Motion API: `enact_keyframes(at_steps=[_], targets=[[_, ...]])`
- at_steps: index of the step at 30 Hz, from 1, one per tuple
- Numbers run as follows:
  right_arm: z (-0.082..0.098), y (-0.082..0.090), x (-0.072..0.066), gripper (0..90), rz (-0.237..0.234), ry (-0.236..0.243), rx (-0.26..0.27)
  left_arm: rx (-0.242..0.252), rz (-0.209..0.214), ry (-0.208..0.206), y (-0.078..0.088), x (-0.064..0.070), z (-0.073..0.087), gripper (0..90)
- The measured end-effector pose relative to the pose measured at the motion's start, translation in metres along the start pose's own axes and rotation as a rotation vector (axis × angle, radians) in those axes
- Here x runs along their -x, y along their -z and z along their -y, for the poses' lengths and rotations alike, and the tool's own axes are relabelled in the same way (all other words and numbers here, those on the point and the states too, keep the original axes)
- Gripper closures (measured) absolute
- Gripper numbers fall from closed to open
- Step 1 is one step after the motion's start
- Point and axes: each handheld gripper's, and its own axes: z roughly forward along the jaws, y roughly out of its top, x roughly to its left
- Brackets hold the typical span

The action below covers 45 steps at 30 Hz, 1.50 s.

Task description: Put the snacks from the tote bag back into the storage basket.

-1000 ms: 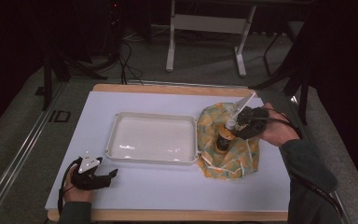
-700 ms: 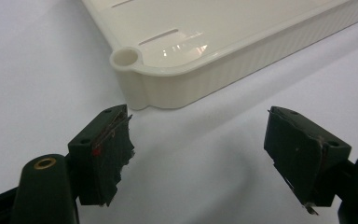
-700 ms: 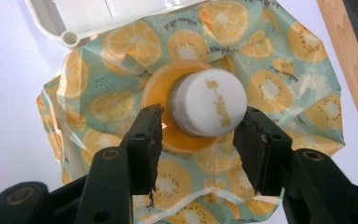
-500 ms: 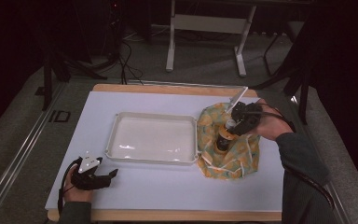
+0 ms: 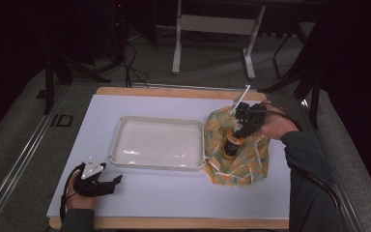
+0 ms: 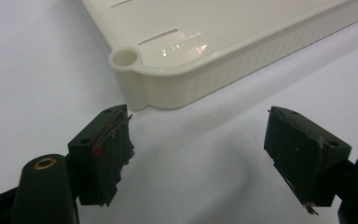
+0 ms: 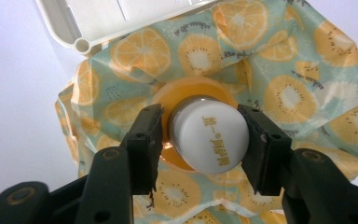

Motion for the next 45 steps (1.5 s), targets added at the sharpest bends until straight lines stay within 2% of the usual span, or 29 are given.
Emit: enact_keyframes(at_steps=[3, 6, 10, 14, 26, 34, 45], targets=[[-0.002, 0.001, 0.0, 54.6, -0.009, -0.006, -0.016, 0.0, 0.0, 0.0, 0.0, 0.0, 0.0, 23.0], [-0.003, 0.004, -0.002, 57.4, -0.022, 0.008, -0.029, -0.001, -0.001, -0.004, 0.0, 0.0, 0.0, 23.0], [-0.003, 0.006, -0.005, 58.4, -0.016, 0.036, -0.074, 0.0, -0.002, -0.005, 0.0, 0.0, 0.0, 23.0], [-0.003, 0.007, -0.007, 58.7, -0.011, 0.041, -0.092, 0.0, -0.002, -0.005, 0.0, 0.0, 0.0, 23.0], [-0.004, 0.012, -0.01, 59.0, -0.022, 0.041, -0.065, 0.0, -0.002, -0.007, 0.0, 0.0, 0.0, 23.0], [-0.002, 0.026, -0.011, 59.0, 0.025, 0.045, -0.048, 0.0, -0.003, -0.006, 0.0, 0.001, 0.0, 23.0], [0.0, 0.037, -0.012, 59.0, 0.054, 0.042, -0.045, -0.002, -0.004, -0.007, 0.0, 0.001, 0.0, 23.0]])
